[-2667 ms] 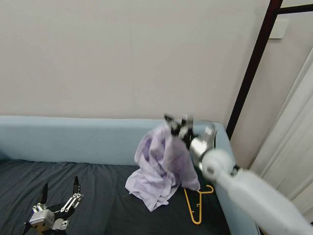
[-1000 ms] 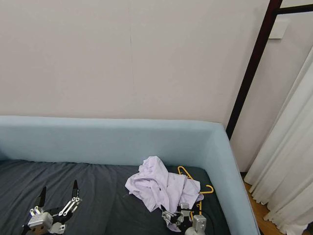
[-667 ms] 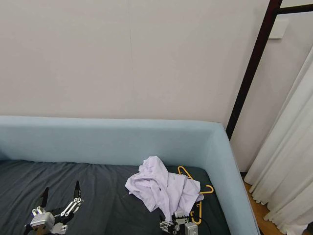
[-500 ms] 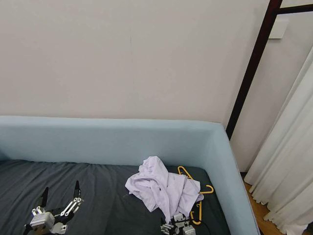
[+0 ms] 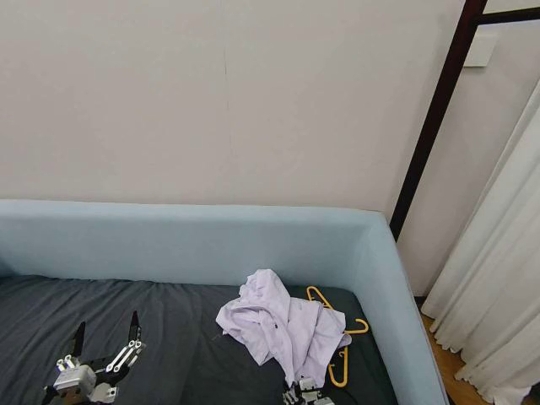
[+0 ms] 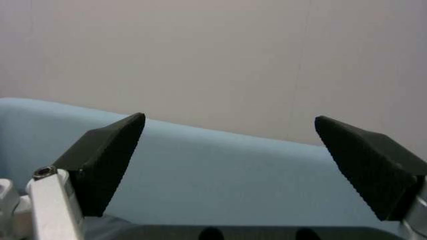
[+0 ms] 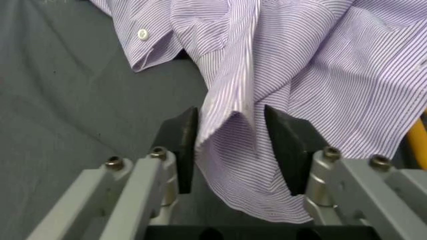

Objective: Pick up the clothes from the sofa and hang them on the clothes hanger.

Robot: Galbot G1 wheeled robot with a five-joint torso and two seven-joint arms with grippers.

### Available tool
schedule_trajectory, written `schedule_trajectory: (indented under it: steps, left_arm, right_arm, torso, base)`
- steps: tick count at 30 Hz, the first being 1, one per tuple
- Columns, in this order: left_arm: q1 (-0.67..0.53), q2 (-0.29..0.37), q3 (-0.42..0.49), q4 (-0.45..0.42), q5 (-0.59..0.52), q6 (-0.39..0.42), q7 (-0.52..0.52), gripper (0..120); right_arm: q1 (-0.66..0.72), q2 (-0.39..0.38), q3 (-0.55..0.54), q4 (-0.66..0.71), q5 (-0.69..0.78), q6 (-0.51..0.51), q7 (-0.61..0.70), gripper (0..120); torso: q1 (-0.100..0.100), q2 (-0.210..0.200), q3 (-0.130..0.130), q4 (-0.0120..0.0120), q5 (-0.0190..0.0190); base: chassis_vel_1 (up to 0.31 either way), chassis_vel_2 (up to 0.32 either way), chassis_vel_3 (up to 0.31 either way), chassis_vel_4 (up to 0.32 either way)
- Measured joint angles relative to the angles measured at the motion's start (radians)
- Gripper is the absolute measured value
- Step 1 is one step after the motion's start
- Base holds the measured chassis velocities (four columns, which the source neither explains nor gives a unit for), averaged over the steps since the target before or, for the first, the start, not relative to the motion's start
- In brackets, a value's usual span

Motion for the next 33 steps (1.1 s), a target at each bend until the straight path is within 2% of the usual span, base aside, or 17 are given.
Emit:
schedule_trajectory:
  steps: [2,8,10,12,22,26,33]
  left_arm:
    - [-0.001,0.000,0.001,0.000,0.000,0.000,0.000,100]
    - [-0.006,-0.003,0.008,0.005,0.002,0.000,-0.001,100]
    - [-0.006,-0.003,0.008,0.006,0.002,-0.001,-0.001,100]
    - [-0.008,-0.003,0.008,0.009,0.003,-0.001,-0.001,100]
    - [-0.024,0.010,0.030,0.030,0.000,0.004,-0.001,100]
    - [-0.038,0.047,0.040,0.048,-0.028,0.028,0.002,100]
    - [-0.086,0.164,0.065,0.133,-0.159,0.047,0.082,100]
  right_arm:
    - [-0.001,0.000,0.001,0.002,0.000,0.004,-0.001,34]
    - [0.002,-0.002,0.012,0.009,-0.008,0.051,-0.018,9]
    - [0.003,-0.002,0.015,0.014,-0.007,0.057,-0.020,8]
    - [0.006,-0.006,0.023,0.029,-0.005,0.064,-0.024,0]
    - [0.016,-0.046,0.085,0.097,-0.071,0.091,-0.060,0]
    - [0.018,-0.092,0.101,0.140,-0.097,0.071,-0.102,0]
    - [0.034,-0.154,0.116,0.176,-0.083,0.082,-0.180,0]
  torso:
    - [0.000,0.000,0.000,0.0000,0.0000]
    - [0.000,0.000,0.000,0.0000,0.0000]
    - [0.000,0.000,0.000,0.0000,0.0001]
    - [0.000,0.000,0.000,0.0001,0.0000]
    - [0.000,0.000,0.000,0.0001,0.0002]
    - [0.000,0.000,0.000,-0.0001,0.0000]
    - [0.000,0.000,0.000,0.0001,0.0000]
  base:
    - [0.000,0.000,0.000,0.000]
    - [0.000,0.000,0.000,0.000]
    - [0.000,0.000,0.000,0.000]
    - [0.000,0.000,0.000,0.000]
    - [0.000,0.000,0.000,0.000]
    - [0.000,0.000,0.000,0.000]
    - [0.000,0.000,0.000,0.000]
